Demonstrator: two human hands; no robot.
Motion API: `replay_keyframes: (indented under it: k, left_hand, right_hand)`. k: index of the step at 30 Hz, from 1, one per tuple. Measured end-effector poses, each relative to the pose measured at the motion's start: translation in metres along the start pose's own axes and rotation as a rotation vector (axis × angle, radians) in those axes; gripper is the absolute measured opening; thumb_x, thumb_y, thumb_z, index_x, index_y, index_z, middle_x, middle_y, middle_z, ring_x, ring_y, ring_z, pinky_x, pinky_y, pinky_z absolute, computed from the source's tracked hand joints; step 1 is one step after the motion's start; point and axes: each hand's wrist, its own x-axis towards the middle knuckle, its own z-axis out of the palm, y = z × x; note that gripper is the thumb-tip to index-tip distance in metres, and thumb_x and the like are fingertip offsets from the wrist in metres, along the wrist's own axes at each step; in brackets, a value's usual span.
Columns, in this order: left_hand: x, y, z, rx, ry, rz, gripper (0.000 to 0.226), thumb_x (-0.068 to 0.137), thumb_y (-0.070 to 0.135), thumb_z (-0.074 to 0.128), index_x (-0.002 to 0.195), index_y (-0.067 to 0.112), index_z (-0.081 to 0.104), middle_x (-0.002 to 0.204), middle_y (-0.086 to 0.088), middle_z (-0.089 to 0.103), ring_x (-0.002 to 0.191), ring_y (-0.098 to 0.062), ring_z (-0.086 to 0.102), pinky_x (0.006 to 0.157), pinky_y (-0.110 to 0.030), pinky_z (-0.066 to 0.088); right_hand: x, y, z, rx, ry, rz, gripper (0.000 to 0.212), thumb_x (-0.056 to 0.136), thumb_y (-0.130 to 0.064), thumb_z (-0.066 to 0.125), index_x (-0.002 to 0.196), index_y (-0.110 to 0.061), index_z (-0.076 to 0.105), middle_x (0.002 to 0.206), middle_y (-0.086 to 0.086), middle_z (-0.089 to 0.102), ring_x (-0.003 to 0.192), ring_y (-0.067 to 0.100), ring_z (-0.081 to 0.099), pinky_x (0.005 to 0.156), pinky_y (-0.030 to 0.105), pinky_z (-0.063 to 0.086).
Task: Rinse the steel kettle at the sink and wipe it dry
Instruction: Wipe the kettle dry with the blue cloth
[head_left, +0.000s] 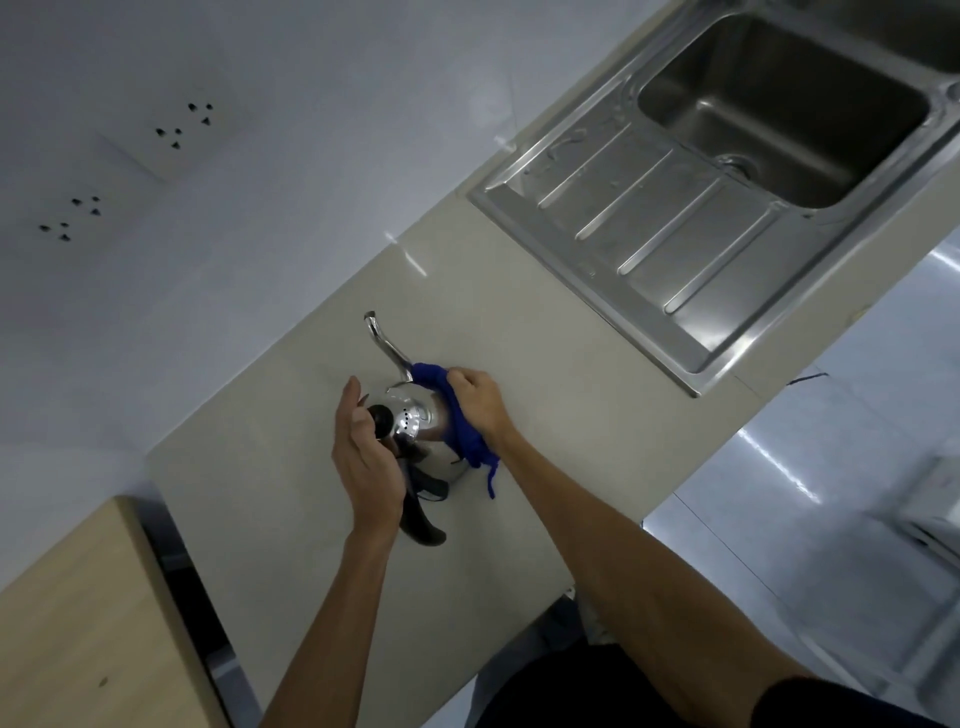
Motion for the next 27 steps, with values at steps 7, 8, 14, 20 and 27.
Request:
replay_keyframes:
  k: [7,8,14,20,27]
  left_hand:
    - [0.002,-0.003,-0.001,0.013,-0.021,0.009,0.071,0.093,0.053,0.026,0.154,0.017,0.035,0.161,0.002,0.036,0.146,-0.013,0.037,0.121,-0.042,0.032]
    - [0.002,-0.004,-0.001,0.013,-0.021,0.006,0.071,0.093,0.053,0.027,0.154,0.018,0.034,0.161,0.002,0.035,0.147,-0.013,0.036,0.121,-0.043,0.032]
    - [0.001,-0.004,-0.002,0.037,-0.059,0.015,0.072,0.095,0.054,0.023,0.157,0.019,0.023,0.165,0.004,0.025,0.151,-0.007,0.025,0.126,-0.039,0.022]
    - [0.000,-0.003,-0.002,0.056,-0.048,0.019,0.072,0.095,0.053,0.022,0.157,0.016,0.023,0.165,0.002,0.025,0.151,-0.007,0.024,0.126,-0.036,0.021]
    - [0.000,0.000,-0.001,0.119,-0.059,0.063,0.066,0.100,0.044,0.019,0.157,0.012,0.024,0.166,0.000,0.023,0.150,-0.003,0.022,0.121,-0.016,0.019]
  right_hand:
    - [-0.042,-0.004,0.013,0.143,0.099,-0.240,0.030,0.096,-0.019,0.049,0.115,-0.014,0.072,0.117,-0.003,0.067,0.112,0.012,0.060,0.102,0.027,0.044]
    - [-0.048,-0.008,0.016,0.115,0.110,-0.302,0.031,0.096,-0.019,0.049,0.116,-0.014,0.072,0.118,-0.003,0.067,0.115,0.012,0.058,0.104,0.027,0.042]
    - [-0.023,-0.053,0.024,-0.180,-0.074,-0.327,0.043,0.088,-0.033,0.043,0.098,-0.010,0.078,0.110,0.007,0.067,0.096,0.014,0.061,0.094,0.033,0.048]
    - [-0.027,-0.040,0.025,-0.185,-0.042,-0.400,0.047,0.092,-0.039,0.039,0.110,-0.016,0.076,0.113,-0.001,0.065,0.107,0.019,0.056,0.098,0.041,0.046]
    - [-0.076,0.014,0.034,0.013,0.166,-0.232,0.051,0.105,-0.043,0.027,0.150,-0.021,0.038,0.152,-0.004,0.040,0.140,0.009,0.031,0.117,0.025,0.021]
